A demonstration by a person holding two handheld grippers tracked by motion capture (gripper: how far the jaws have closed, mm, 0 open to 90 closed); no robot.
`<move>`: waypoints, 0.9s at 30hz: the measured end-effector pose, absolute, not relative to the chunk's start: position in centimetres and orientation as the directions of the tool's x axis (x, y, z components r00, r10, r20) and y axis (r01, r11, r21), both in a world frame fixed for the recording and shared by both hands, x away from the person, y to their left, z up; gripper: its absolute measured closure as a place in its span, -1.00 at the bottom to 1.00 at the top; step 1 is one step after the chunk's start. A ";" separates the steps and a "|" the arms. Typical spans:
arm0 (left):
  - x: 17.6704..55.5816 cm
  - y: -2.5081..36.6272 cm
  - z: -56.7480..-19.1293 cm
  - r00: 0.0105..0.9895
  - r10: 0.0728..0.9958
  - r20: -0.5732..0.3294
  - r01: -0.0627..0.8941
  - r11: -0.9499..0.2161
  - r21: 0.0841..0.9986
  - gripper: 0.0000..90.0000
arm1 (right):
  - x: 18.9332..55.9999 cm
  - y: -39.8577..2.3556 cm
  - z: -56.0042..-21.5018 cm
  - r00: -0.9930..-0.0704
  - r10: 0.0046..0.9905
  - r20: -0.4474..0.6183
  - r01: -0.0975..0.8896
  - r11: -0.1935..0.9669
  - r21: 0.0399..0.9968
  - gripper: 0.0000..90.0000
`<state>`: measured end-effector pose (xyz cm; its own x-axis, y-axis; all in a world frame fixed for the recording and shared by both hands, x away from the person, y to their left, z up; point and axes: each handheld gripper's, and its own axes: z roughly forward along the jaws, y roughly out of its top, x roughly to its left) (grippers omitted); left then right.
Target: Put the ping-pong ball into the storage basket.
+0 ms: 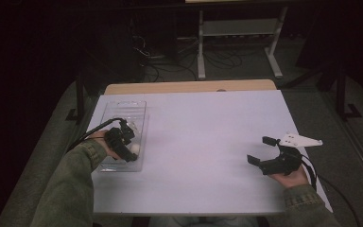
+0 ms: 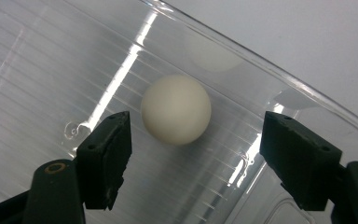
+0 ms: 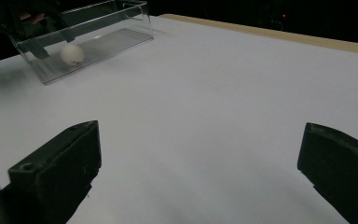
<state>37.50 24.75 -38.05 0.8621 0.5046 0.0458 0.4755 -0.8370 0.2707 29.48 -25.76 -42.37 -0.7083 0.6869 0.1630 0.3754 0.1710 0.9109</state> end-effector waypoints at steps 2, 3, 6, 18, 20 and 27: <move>37.5 24.9 -38.0 0.857 0.514 0.046 0.484 -0.831 0.274 -0.56 | 29.5 -25.7 -42.4 -0.708 0.687 0.163 0.375 0.170 0.911 -1.00; 37.4 25.0 -37.9 0.855 0.516 0.047 0.485 -0.830 0.276 -0.56 | 29.5 -25.7 -42.4 -0.708 0.687 0.163 0.375 0.170 0.911 -1.00; 37.3 25.5 -37.6 0.848 0.529 0.043 0.496 -0.819 0.288 -0.64 | 29.5 -25.8 -42.4 -0.708 0.687 0.163 0.376 0.170 0.911 -1.00; 36.6 26.3 -36.7 0.814 0.576 0.080 0.524 -0.786 0.328 -0.98 | 29.4 -25.8 -42.4 -0.706 0.689 0.167 0.379 0.169 0.910 -1.00; 36.4 26.1 -36.5 0.812 0.577 0.089 0.520 -0.784 0.338 -1.00 | 29.4 -25.8 -42.4 -0.706 0.689 0.167 0.380 0.169 0.909 -1.00; 36.0 26.1 -35.8 0.807 0.581 0.107 0.508 -0.775 0.376 -1.00 | 29.4 -25.9 -42.4 -0.705 0.689 0.166 0.379 0.168 0.910 -1.00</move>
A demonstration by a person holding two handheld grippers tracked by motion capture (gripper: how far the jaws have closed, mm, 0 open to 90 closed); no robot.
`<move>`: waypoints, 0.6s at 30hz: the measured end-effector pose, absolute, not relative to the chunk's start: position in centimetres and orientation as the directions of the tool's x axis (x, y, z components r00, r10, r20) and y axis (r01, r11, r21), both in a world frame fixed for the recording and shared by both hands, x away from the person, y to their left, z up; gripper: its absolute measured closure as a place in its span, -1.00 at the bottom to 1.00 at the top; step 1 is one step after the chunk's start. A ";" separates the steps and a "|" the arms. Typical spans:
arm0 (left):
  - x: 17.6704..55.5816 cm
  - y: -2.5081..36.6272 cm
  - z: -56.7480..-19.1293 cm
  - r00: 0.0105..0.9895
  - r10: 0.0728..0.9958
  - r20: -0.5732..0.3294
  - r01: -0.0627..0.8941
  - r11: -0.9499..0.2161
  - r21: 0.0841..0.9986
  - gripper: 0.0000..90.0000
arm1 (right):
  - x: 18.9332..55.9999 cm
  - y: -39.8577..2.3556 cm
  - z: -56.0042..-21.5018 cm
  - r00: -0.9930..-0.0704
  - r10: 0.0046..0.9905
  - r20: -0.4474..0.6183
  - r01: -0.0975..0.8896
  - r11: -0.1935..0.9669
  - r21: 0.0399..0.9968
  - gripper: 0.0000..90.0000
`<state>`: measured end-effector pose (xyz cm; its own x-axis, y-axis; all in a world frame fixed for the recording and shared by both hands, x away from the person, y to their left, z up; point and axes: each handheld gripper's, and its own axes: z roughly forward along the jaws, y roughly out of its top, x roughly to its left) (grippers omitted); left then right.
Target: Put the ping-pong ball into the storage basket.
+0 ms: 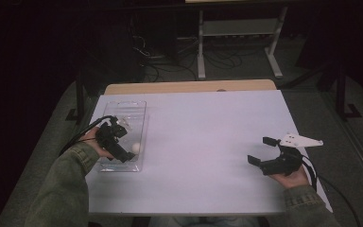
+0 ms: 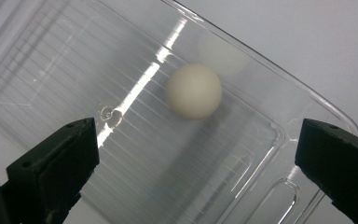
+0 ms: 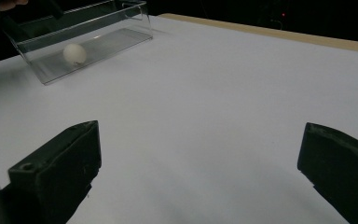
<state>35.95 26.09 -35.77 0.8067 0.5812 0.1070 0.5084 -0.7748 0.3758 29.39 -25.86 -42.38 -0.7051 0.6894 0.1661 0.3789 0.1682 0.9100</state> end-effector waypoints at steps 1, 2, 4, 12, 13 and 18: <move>35.9 26.1 -35.7 0.804 0.586 0.107 0.509 -0.769 0.386 -1.00 | 29.4 -25.9 -42.4 -0.705 0.689 0.167 0.379 0.168 0.910 -1.00; 35.8 26.2 -35.6 0.802 0.588 0.107 0.509 -0.766 0.394 -1.00 | 29.4 -25.9 -42.4 -0.705 0.689 0.166 0.379 0.168 0.910 -1.00; 35.6 26.2 -35.4 0.799 0.592 0.105 0.506 -0.757 0.413 -1.00 | 29.4 -25.9 -42.4 -0.705 0.689 0.167 0.379 0.167 0.910 -1.00; 34.7 26.7 -35.5 0.795 0.594 0.118 0.488 -0.743 0.458 -1.00 | 29.4 -25.9 -42.4 -0.705 0.690 0.167 0.379 0.167 0.910 -1.00; 34.6 26.8 -35.5 0.794 0.597 0.116 0.487 -0.738 0.468 -1.00 | 29.4 -25.9 -42.4 -0.705 0.690 0.167 0.379 0.168 0.910 -1.00; 33.8 27.3 -35.0 0.783 0.611 0.120 0.474 -0.709 0.522 -1.00 | 29.4 -25.9 -42.4 -0.704 0.690 0.169 0.382 0.166 0.909 -1.00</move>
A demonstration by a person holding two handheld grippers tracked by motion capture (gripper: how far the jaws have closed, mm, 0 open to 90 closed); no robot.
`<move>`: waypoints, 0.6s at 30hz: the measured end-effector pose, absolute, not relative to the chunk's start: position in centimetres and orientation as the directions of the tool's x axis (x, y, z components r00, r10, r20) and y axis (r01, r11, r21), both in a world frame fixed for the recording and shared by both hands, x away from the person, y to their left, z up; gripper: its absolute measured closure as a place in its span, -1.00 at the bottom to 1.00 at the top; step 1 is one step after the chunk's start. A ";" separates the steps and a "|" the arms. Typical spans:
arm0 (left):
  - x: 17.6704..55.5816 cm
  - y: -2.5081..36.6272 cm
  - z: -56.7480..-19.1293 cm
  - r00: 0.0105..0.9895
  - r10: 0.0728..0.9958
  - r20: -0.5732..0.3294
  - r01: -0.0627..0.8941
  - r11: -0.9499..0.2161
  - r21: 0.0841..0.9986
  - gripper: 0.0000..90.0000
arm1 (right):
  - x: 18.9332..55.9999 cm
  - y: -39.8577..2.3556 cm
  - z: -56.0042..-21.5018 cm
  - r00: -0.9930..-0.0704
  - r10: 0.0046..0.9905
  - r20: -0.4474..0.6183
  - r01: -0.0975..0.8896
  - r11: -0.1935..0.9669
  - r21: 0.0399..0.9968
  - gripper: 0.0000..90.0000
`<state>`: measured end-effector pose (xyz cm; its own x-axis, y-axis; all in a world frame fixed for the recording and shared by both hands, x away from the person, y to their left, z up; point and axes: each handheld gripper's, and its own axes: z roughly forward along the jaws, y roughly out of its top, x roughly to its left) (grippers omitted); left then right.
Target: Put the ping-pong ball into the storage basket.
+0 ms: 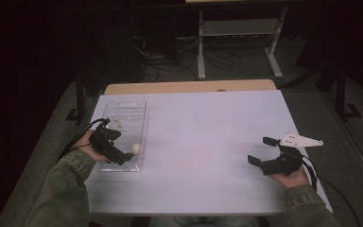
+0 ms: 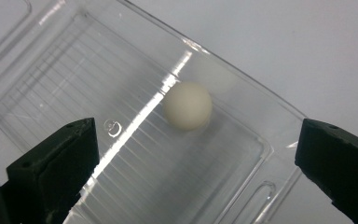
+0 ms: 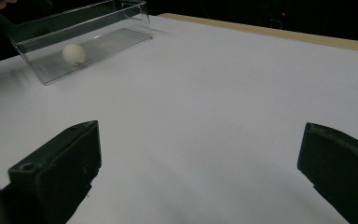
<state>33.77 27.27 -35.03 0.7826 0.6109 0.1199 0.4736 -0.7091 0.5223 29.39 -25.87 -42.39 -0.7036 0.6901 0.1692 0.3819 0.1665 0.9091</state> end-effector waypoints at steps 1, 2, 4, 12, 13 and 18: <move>33.7 27.4 -34.9 0.781 0.613 0.119 0.470 -0.703 0.534 -1.00 | 29.4 -25.9 -42.4 -0.704 0.690 0.169 0.382 0.167 0.909 -1.00; 33.5 27.4 -34.9 0.779 0.617 0.116 0.469 -0.695 0.546 -1.00 | 29.4 -25.9 -42.4 -0.704 0.690 0.169 0.381 0.167 0.909 -1.00; 33.2 27.6 -34.8 0.773 0.624 0.118 0.463 -0.681 0.567 -1.00 | 29.4 -25.8 -42.4 -0.705 0.689 0.168 0.381 0.168 0.909 -1.00; 32.3 27.5 -35.0 0.774 0.623 0.114 0.439 -0.657 0.613 -1.00 | 29.4 -25.9 -42.4 -0.704 0.690 0.168 0.382 0.168 0.909 -1.00; 32.2 27.5 -35.1 0.772 0.626 0.109 0.439 -0.649 0.622 -1.00 | 29.4 -25.9 -42.4 -0.703 0.691 0.168 0.382 0.168 0.909 -1.00; 32.0 27.8 -35.3 0.762 0.640 0.099 0.439 -0.623 0.647 -1.00 | 29.4 -25.9 -42.4 -0.703 0.691 0.165 0.377 0.166 0.911 -1.00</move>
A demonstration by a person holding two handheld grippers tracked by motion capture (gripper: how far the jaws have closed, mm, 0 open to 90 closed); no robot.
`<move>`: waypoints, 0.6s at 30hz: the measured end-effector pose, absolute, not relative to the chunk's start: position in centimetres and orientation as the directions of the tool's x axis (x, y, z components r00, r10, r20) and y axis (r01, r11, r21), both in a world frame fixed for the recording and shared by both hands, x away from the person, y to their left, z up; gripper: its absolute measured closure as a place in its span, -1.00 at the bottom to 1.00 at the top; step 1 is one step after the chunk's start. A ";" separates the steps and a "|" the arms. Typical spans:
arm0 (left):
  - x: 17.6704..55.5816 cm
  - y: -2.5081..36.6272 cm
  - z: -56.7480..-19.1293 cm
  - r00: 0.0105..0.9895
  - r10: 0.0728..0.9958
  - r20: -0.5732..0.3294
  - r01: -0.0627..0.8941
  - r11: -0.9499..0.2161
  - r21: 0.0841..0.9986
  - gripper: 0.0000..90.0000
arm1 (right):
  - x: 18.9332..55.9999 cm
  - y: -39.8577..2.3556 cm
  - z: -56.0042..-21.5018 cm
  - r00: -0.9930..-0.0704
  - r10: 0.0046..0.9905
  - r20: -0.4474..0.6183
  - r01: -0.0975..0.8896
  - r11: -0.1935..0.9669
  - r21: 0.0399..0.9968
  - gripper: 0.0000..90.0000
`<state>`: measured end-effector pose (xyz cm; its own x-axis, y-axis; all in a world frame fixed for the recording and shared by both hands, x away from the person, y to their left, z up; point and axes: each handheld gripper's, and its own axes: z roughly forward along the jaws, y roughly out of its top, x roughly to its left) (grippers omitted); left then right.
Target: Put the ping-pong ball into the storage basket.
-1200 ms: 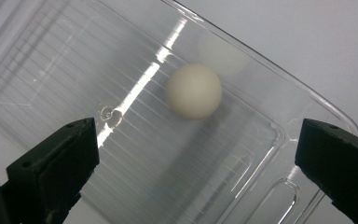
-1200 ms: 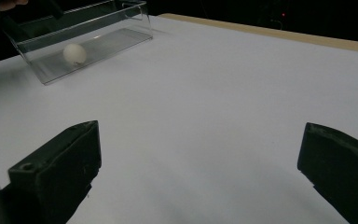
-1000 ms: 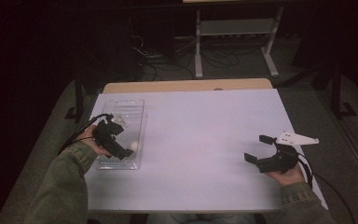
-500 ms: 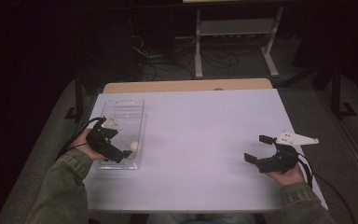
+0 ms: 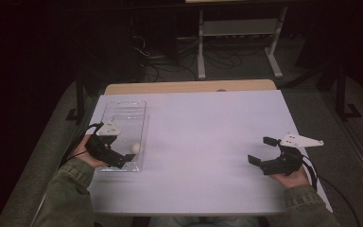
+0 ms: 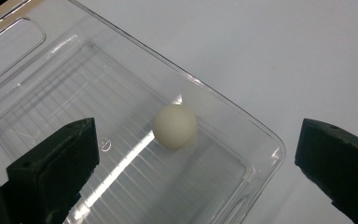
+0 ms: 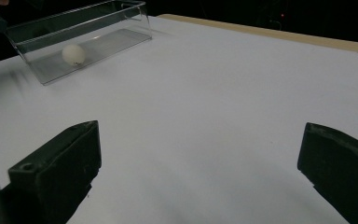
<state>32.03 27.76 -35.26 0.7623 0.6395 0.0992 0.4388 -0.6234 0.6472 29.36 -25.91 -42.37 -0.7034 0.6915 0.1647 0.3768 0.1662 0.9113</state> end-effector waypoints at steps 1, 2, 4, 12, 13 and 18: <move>31.8 27.8 -35.4 0.758 0.647 0.089 0.437 -0.603 0.667 -1.00 | 29.4 -25.9 -42.4 -0.704 0.691 0.164 0.376 0.167 0.911 -1.00; 31.7 27.8 -35.4 0.755 0.650 0.083 0.437 -0.594 0.675 -1.00 | 29.4 -25.9 -42.4 -0.704 0.691 0.164 0.377 0.168 0.911 -1.00; 31.6 27.8 -35.6 0.755 0.651 0.078 0.432 -0.583 0.688 -1.00 | 29.4 -25.9 -42.4 -0.705 0.690 0.162 0.376 0.169 0.911 -1.00; 31.0 27.8 -35.7 0.747 0.661 0.069 0.401 -0.530 0.747 -1.00 | 29.4 -25.9 -42.4 -0.704 0.691 0.163 0.376 0.169 0.911 -1.00; 30.9 27.8 -35.6 0.746 0.663 0.070 0.399 -0.528 0.750 -1.00 | 29.4 -25.9 -42.4 -0.704 0.691 0.163 0.377 0.169 0.911 -1.00; 30.4 28.1 -35.4 0.745 0.665 0.060 0.401 -0.518 0.755 -1.00 | 29.4 -25.9 -42.4 -0.704 0.691 0.163 0.377 0.170 0.911 -1.00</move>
